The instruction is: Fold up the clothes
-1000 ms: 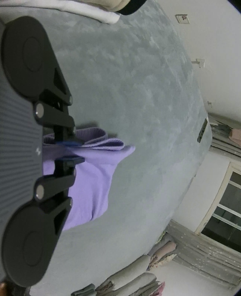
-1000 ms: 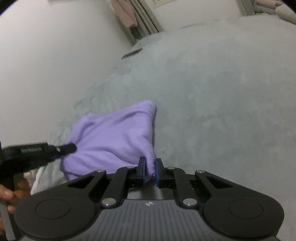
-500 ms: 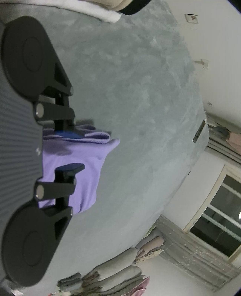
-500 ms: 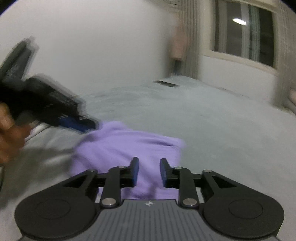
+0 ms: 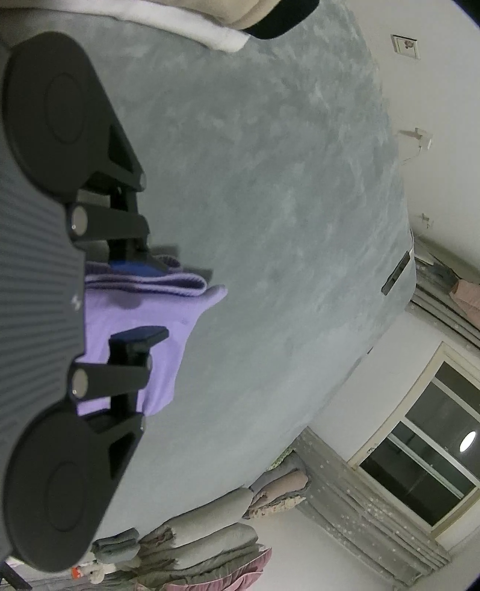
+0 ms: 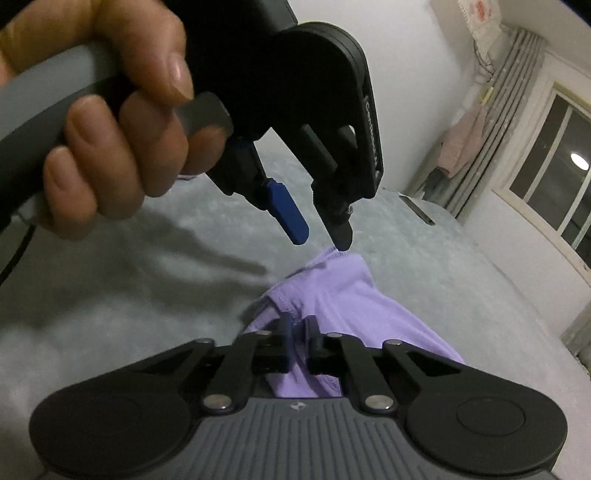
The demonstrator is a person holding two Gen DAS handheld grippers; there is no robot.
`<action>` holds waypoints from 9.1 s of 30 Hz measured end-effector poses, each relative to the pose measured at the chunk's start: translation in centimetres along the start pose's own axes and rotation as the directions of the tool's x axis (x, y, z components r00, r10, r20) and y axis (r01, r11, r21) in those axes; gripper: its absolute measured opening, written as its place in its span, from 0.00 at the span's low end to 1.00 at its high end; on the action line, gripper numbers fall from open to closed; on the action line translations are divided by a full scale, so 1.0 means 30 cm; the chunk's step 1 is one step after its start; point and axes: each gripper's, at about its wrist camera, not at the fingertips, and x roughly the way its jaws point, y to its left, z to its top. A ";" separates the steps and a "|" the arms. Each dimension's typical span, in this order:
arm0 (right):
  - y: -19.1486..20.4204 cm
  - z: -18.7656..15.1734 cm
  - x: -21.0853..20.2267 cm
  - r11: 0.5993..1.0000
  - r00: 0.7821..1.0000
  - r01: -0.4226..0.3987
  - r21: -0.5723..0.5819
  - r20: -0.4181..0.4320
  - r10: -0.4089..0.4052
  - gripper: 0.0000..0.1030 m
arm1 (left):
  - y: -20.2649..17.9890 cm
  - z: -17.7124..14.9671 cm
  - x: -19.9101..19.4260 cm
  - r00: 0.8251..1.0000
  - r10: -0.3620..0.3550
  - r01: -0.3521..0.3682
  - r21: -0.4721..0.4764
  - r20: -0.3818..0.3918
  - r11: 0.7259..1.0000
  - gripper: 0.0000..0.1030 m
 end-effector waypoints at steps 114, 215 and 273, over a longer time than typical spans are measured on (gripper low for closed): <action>-0.654 -0.401 -0.177 0.197 0.969 -0.067 0.978 0.017 0.246 0.45 | -0.178 -0.235 -0.005 0.988 0.076 -0.038 0.268 -0.134 0.963 0.45; -0.528 -0.347 -0.287 0.481 0.968 0.090 0.872 -0.190 0.163 0.39 | -0.133 -0.277 0.059 0.980 0.002 0.027 0.142 -0.198 0.990 0.46; 0.350 0.543 -0.180 0.886 0.968 -0.248 0.393 0.148 0.205 0.19 | 0.459 -0.175 -1.016 0.906 0.324 -0.368 0.130 0.273 0.921 0.44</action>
